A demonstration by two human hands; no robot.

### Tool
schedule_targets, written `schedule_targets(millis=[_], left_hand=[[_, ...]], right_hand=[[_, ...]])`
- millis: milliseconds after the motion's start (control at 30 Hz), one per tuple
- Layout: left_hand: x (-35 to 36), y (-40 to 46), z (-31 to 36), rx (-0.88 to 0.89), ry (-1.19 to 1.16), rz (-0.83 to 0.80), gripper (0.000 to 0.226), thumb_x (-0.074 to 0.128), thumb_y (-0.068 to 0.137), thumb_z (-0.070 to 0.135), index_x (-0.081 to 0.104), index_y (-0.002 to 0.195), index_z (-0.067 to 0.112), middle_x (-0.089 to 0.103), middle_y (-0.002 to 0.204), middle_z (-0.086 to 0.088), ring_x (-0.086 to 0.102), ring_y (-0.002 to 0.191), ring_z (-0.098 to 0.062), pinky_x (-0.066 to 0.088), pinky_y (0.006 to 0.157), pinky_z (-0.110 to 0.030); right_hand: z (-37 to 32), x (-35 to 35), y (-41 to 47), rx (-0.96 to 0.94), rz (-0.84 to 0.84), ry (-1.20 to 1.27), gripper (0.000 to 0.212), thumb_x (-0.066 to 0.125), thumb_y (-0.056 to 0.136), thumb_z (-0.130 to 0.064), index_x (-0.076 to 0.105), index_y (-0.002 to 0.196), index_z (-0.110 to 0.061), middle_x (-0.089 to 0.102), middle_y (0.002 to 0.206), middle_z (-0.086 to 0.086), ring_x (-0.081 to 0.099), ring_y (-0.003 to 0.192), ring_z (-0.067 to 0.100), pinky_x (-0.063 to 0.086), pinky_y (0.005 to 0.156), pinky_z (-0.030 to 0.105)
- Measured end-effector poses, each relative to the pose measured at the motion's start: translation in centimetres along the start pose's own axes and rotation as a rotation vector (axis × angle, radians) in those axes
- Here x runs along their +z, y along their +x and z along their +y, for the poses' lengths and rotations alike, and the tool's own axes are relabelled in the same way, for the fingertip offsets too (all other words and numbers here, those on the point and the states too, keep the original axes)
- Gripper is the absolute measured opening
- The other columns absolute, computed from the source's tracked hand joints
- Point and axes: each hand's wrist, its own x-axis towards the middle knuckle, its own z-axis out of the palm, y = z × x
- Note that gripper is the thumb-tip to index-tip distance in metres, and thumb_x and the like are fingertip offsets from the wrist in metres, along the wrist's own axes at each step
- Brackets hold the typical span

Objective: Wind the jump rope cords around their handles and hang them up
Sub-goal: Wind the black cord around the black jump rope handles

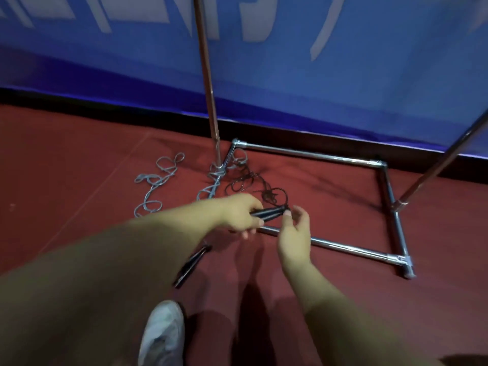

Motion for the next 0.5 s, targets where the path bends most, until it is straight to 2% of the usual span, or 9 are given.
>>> schedule_targets(millis=[67,133,200,267,300,367,433,500], left_hand=[[-3.4,-1.2,2.6,0.002,0.035,-0.045,0.013,0.060,0.099,0.014,0.059,0.087,0.016,0.068,0.075,-0.002,0.067,0.063,-0.018,0.052,0.060,-0.030],[-6.2,-2.8,5.2,0.007,0.064,-0.056,0.012,0.064,0.096,0.013,0.064,0.085,0.016,0.068,0.074,-0.002,0.066,0.060,-0.017,0.053,0.062,-0.033],[-8.0,-4.2,7.2,0.021,0.047,-0.030,0.012,0.067,0.093,0.013,0.069,0.082,0.016,0.068,0.069,-0.001,0.065,0.058,-0.015,0.054,0.061,-0.032],[-9.1,-5.3,8.5,0.021,-0.028,-0.002,0.008,0.069,0.091,0.013,0.071,0.083,0.013,0.069,0.068,-0.002,0.065,0.058,-0.014,0.055,0.061,-0.032],[-9.8,-5.8,9.0,0.031,-0.064,0.011,0.007,0.069,0.091,0.013,0.070,0.084,0.012,0.069,0.069,-0.003,0.065,0.058,-0.015,0.055,0.061,-0.032],[-10.2,-6.5,9.5,0.036,-0.153,0.010,0.004,0.068,0.091,0.012,0.068,0.087,0.013,0.068,0.072,-0.004,0.063,0.057,-0.015,0.054,0.060,-0.030],[-10.1,-7.1,9.7,0.051,-0.259,-0.002,0.003,0.066,0.093,0.011,0.064,0.093,0.013,0.067,0.073,-0.004,0.060,0.056,-0.014,0.052,0.055,-0.028],[-9.2,-7.3,9.5,0.070,-0.378,-0.020,0.005,0.062,0.096,0.010,0.060,0.099,0.013,0.067,0.072,-0.003,0.058,0.054,-0.012,0.053,0.050,-0.026]], right_hand=[[-3.2,-1.2,0.8,-0.053,-0.010,0.042,0.036,0.048,0.102,-0.030,0.050,0.137,-0.020,0.053,0.138,0.001,0.049,0.127,0.018,0.035,0.112,0.036],[-6.3,-2.1,1.4,-0.129,-0.024,0.051,0.034,0.046,0.102,-0.033,0.057,0.133,-0.023,0.059,0.133,0.000,0.053,0.124,0.017,0.038,0.111,0.037],[-9.0,-2.8,1.7,-0.155,-0.057,0.027,0.033,0.045,0.102,-0.037,0.071,0.111,-0.019,0.070,0.106,-0.001,0.062,0.101,0.017,0.047,0.097,0.037],[-11.4,-3.6,1.8,-0.168,-0.079,-0.053,0.053,0.042,0.102,-0.046,0.071,0.091,-0.003,0.065,0.075,0.003,0.054,0.072,0.015,0.044,0.072,0.033],[-13.0,-4.1,1.8,-0.183,-0.089,-0.090,0.061,0.041,0.101,-0.050,0.068,0.088,0.004,0.063,0.069,0.009,0.050,0.065,0.015,0.040,0.065,0.032],[-15.8,-5.2,1.7,-0.164,-0.178,-0.110,0.066,0.041,0.101,-0.054,0.068,0.084,0.004,0.065,0.064,0.016,0.051,0.053,0.015,0.041,0.059,0.030],[-18.6,-6.3,1.5,-0.111,-0.301,-0.157,0.063,0.040,0.099,-0.059,0.066,0.082,-0.004,0.061,0.054,0.010,0.049,0.042,0.015,0.040,0.050,0.025],[-20.4,-7.2,1.2,-0.062,-0.379,-0.190,0.060,0.040,0.096,-0.066,0.062,0.084,-0.011,0.053,0.047,0.004,0.042,0.036,0.015,0.033,0.043,0.023]])
